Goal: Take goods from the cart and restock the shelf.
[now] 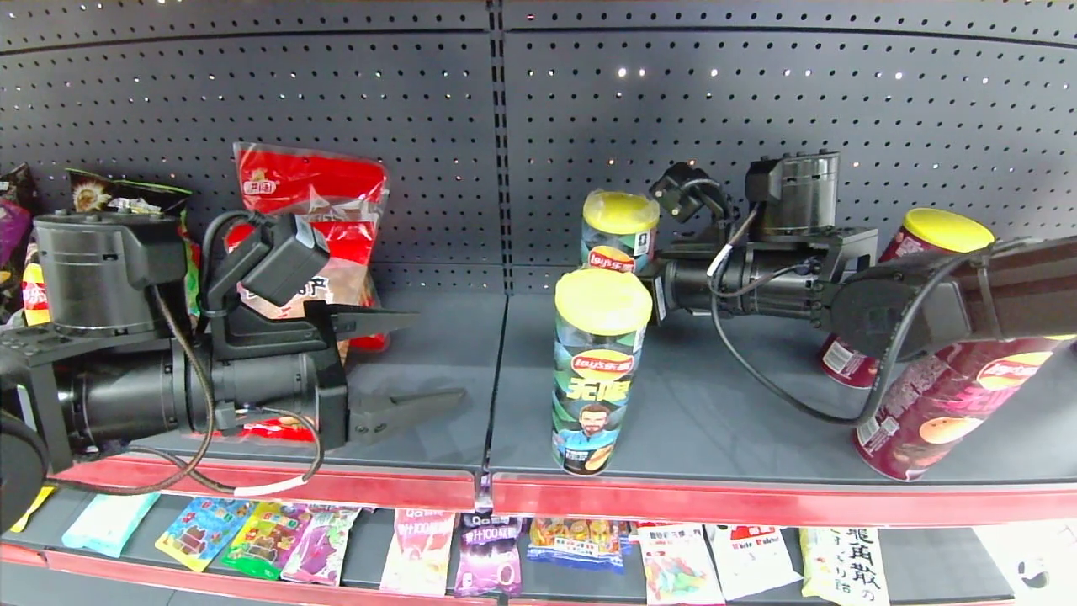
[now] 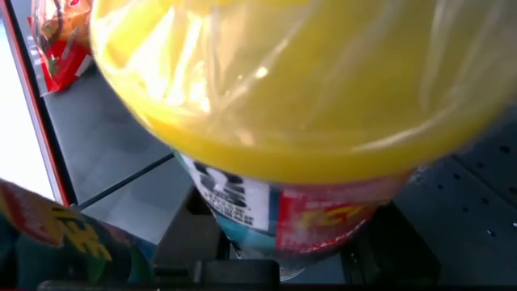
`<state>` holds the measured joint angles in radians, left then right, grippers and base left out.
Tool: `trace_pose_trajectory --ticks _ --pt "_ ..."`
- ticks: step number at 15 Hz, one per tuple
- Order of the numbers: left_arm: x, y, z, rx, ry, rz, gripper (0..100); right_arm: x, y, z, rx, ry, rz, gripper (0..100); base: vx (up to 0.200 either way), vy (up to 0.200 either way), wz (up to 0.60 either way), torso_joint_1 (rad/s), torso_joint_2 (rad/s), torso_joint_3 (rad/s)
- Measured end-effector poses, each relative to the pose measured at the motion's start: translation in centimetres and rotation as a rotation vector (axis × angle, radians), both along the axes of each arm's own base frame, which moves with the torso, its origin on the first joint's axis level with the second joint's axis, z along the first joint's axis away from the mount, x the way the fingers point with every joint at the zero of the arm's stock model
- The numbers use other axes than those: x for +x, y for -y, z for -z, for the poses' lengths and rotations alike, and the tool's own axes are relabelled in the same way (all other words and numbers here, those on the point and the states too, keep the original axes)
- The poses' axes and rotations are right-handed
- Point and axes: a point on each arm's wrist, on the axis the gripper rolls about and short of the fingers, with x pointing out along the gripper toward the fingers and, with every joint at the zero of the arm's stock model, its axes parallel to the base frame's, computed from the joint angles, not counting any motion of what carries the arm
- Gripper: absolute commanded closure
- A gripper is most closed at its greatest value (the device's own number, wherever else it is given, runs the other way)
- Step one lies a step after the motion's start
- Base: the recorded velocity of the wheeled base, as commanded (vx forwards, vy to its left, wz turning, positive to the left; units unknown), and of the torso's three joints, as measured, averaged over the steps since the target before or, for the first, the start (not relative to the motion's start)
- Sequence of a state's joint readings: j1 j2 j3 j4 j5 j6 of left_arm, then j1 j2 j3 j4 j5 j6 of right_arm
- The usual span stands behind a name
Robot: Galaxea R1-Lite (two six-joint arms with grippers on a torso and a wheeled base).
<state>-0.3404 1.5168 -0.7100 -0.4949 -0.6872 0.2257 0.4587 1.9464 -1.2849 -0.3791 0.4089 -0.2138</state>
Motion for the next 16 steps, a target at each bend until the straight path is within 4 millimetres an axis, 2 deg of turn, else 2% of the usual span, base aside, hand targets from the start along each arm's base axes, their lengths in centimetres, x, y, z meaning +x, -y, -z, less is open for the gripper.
trace_pose_trajectory --ticks 5,6,11,16 --pt "0.0 0.0 0.0 0.0 0.0 0.002 0 0.6 -0.3 0.1 0.005 0.0 0.0 100 0.0 0.0 0.0 0.0 0.0 0.0" --pt "0.0 0.1 0.0 0.0 -0.001 0.002 0 0.6 -0.3 0.2 0.004 -0.001 0.0 0 0.0 0.0 0.0 0.0 0.0 0.0" --pt "0.0 0.1 0.0 0.0 -0.001 0.003 0 0.5 -0.3 0.3 0.002 -0.006 0.001 0 0.0 0.0 0.0 0.0 0.0 0.0" --pt "0.0 0.1 0.0 0.001 -0.002 0.004 0 -0.5 0.5 -0.5 0.001 0.004 0.018 0 0.0 0.0 0.0 0.0 0.0 0.0"
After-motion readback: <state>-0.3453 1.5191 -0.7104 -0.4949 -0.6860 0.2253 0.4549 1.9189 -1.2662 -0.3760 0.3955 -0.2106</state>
